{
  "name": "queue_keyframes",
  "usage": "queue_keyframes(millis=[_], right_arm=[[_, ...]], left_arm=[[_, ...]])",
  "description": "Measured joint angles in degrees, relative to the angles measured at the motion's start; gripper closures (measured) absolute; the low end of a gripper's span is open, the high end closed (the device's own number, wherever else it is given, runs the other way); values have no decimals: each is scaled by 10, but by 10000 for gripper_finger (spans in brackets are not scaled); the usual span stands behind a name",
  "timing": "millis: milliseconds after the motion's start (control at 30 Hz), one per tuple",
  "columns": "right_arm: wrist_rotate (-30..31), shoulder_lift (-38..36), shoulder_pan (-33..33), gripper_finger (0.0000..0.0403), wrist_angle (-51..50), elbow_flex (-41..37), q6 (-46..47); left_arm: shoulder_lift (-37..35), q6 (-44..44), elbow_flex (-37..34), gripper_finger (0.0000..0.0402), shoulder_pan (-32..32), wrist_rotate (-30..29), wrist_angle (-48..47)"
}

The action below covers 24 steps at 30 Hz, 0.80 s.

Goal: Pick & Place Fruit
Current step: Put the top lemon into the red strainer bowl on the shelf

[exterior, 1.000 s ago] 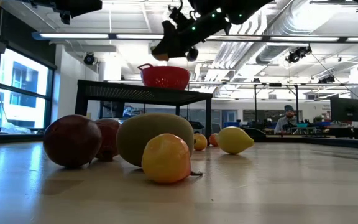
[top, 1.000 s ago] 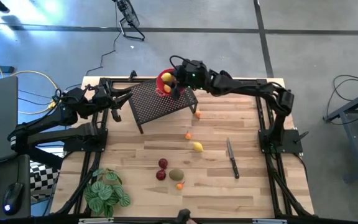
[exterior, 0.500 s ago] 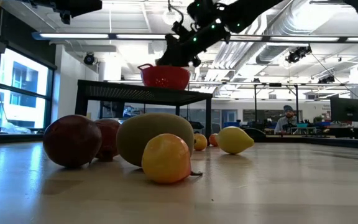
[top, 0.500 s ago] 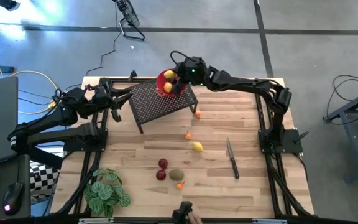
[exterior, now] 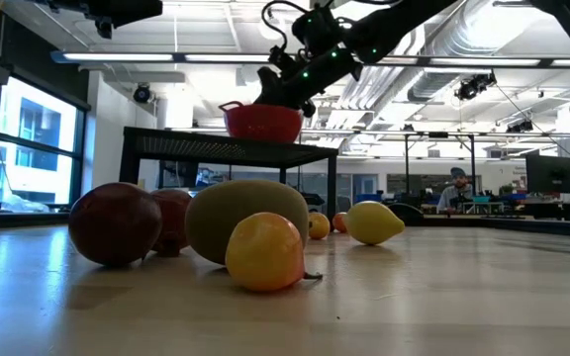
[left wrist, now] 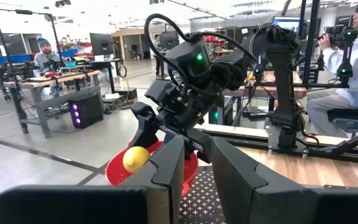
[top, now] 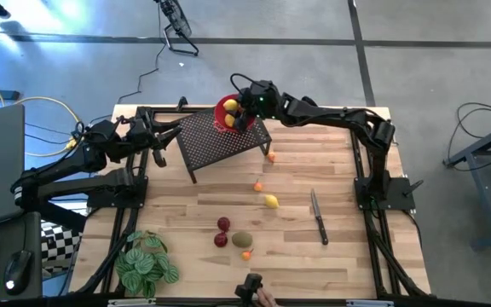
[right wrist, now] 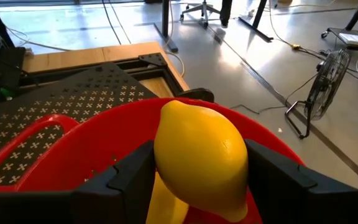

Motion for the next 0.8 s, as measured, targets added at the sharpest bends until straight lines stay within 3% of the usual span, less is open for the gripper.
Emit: queue_keyframes(millis=[800], right_arm=[[-44, 0, -2, 188, 4, 0, -166]], left_arm=[[0, 0, 0, 325, 0, 0, 0]])
